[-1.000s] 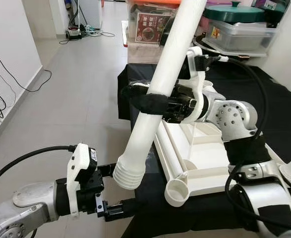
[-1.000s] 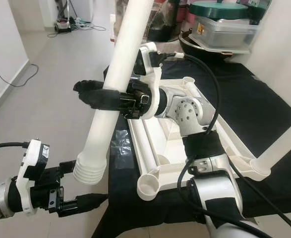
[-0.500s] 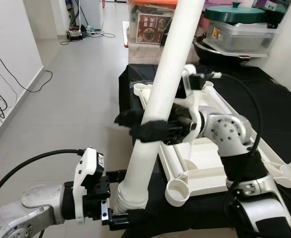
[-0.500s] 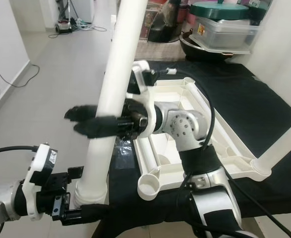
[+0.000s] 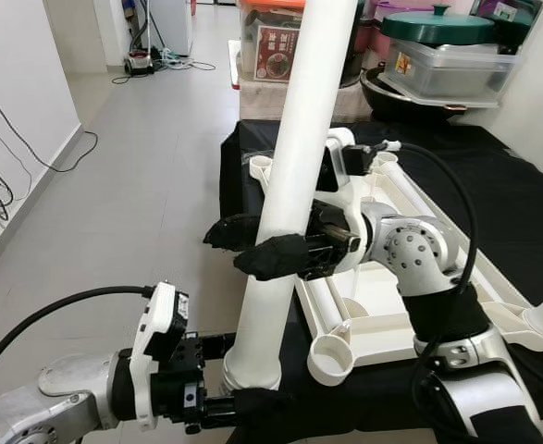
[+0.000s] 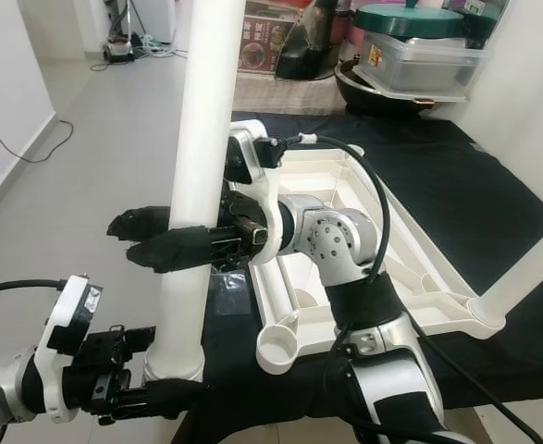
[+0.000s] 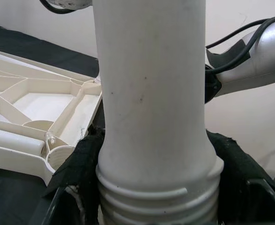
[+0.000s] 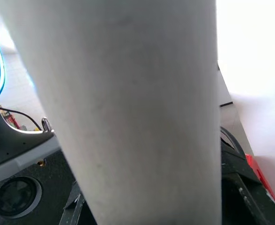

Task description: Building children table

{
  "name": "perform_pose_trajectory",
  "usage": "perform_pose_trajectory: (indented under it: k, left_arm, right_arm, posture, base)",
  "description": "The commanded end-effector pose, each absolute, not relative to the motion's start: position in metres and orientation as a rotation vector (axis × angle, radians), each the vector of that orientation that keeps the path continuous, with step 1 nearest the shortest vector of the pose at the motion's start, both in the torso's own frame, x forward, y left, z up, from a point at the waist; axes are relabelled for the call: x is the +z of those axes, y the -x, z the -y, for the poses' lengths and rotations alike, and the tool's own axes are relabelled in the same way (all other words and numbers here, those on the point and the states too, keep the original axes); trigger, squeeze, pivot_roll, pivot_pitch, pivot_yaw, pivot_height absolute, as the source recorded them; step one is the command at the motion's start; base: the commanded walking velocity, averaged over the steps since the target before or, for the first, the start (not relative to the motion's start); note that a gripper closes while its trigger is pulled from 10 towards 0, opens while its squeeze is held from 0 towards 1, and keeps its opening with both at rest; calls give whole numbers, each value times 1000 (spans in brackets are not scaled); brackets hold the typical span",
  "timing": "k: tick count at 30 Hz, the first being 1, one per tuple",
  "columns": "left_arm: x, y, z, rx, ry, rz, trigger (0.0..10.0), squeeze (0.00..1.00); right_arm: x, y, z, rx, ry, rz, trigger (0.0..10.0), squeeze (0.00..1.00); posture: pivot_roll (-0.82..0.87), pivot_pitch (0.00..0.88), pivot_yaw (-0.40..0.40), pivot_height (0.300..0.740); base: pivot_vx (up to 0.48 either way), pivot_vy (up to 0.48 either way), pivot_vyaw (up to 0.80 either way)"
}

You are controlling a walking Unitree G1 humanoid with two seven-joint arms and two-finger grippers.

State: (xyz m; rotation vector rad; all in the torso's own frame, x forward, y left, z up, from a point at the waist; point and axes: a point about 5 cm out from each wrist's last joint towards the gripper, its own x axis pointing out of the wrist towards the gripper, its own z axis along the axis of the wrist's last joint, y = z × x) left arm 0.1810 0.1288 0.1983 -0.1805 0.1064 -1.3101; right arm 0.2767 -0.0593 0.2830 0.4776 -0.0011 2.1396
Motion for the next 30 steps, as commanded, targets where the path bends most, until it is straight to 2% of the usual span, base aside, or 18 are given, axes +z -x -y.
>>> perform_pose_trajectory:
  k: [1,3,4,6,7,12,13,17,18,20,22,23,25,27,30]
  left_arm:
    - [197,-181,-131,-1300,180,-114,0,0]
    - [196,-181,-131,-1299,179,-115,0,0]
    - [196,-182,-131,-1291,178,-114,0,0]
    - [196,-182,-131,-1288,176,-113,0,0]
    - [196,-182,-131,-1286,176,-112,0,0]
    - [196,-182,-132,-1280,168,-114,0,0]
    - [195,-184,-134,-1264,156,-115,0,0]
    - [195,-191,-142,-1185,118,-99,0,0]
    - [194,-200,-148,-1096,73,-90,0,0]
    - [194,-205,-153,-1036,44,-84,0,0]
    - [192,-223,-165,-834,-55,-85,0,0]
    - [188,-233,-172,-713,-162,-98,0,0]
    - [188,-233,-172,-713,-162,-98,0,0]
    - [187,-250,-178,-525,-318,-101,0,0]
    - [185,-263,-178,-394,-405,-98,0,0]
  right_arm:
    - [288,-277,60,2151,-457,31,0,0]
    - [290,-278,61,2138,-446,46,0,0]
    - [289,-284,60,2051,-376,52,5882,0]
    - [288,-285,58,2013,-342,40,5882,0]
    - [287,-286,57,1991,-322,30,10000,0]
    - [285,-288,56,1954,-323,27,10000,0]
    - [285,-290,55,1916,-321,32,10000,1000]
    - [286,-295,52,1809,-317,45,10000,1000]
    - [286,-298,52,1752,-348,44,10000,0]
    - [286,-299,52,1720,-371,40,10000,0]
    - [287,-302,52,1656,-421,50,10000,0]
    - [283,-305,51,1596,-448,27,10000,0]
    - [283,-305,51,1596,-448,27,10000,0]
    - [272,-310,45,1477,-535,-24,10000,0]
    - [262,-314,36,1381,-622,-61,10000,0]
  posture:
    - [121,0,-79,740]
    - [118,0,-77,740]
    - [118,0,-77,740]
    - [118,0,-77,740]
    - [118,0,-77,740]
    - [114,0,-76,740]
    - [114,0,-76,740]
    - [113,0,-76,740]
    - [110,0,-74,740]
    - [110,0,-74,740]
    - [109,0,-73,740]
    - [109,0,-73,740]
    - [109,0,-73,740]
    - [114,0,-81,740]
    - [109,0,-81,740]
  base:
    - [0,0,0]
    - [0,0,0]
    - [0,0,0]
    - [0,0,0]
    - [0,0,0]
    - [0,0,0]
    - [0,0,0]
    - [0,0,0]
    - [0,0,0]
    - [0,0,0]
    - [0,0,0]
    - [0,0,0]
    - [0,0,0]
    - [0,0,0]
    - [0,0,0]
